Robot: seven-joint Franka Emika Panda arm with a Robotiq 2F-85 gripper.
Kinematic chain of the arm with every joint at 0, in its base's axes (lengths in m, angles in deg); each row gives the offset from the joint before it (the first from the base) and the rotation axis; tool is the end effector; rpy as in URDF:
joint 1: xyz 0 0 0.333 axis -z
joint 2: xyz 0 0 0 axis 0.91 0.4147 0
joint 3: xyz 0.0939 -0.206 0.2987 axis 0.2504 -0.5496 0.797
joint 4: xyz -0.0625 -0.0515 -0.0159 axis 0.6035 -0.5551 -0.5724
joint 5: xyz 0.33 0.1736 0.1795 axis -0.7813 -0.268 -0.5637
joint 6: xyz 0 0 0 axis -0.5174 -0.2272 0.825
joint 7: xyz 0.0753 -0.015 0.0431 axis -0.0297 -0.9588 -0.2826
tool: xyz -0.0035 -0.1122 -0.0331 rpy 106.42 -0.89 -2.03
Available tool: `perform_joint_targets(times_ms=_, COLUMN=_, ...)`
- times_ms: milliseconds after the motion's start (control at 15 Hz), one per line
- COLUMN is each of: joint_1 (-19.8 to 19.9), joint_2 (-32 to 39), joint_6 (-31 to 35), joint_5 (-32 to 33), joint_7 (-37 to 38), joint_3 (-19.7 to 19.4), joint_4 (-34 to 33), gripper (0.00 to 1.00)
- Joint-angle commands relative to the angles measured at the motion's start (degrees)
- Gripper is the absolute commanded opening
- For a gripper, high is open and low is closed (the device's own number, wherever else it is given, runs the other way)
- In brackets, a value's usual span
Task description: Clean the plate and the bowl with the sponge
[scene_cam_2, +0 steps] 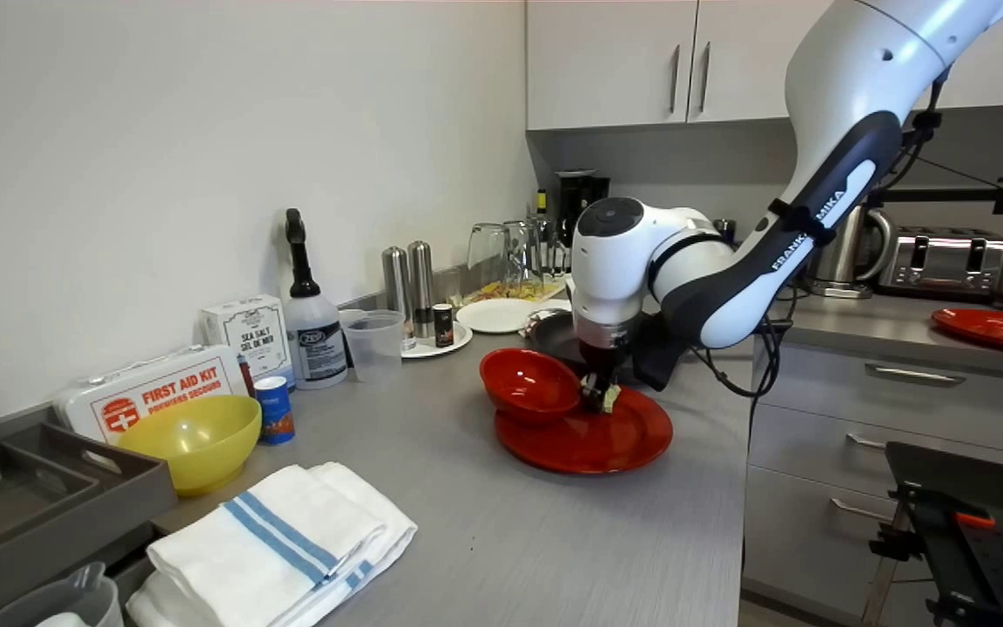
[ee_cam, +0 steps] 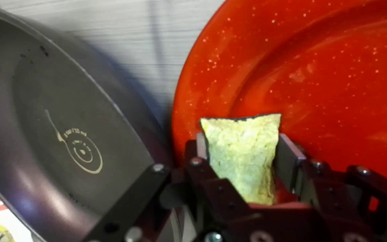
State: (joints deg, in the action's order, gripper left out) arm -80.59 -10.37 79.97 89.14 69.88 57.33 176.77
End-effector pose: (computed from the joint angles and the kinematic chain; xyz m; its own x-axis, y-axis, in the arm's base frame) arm 0.6401 0.0196 0.2456 0.9816 -0.0290 0.1889 -0.1146 -0.8806 0.4598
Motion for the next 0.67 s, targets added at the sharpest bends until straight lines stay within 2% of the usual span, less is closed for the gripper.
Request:
perform_joint_targets(times_ms=0, joint_1=-0.18, joint_2=0.44, joint_6=0.72, joint_5=7.14, joint_7=6.57, joint_3=-0.45, joint_4=0.62, gripper=0.25)
perform_joint_targets(times_ms=333, joint_1=1.60, joint_2=0.16, joint_6=-0.29, joint_5=11.90, joint_7=11.00, joint_3=1.77, joint_4=0.66, gripper=0.25)
perform_joint_targets(times_ms=600, joint_1=4.05, joint_2=-0.26, joint_6=-2.07, joint_5=8.40, joint_7=8.05, joint_3=4.84, joint_4=1.33, gripper=0.25)
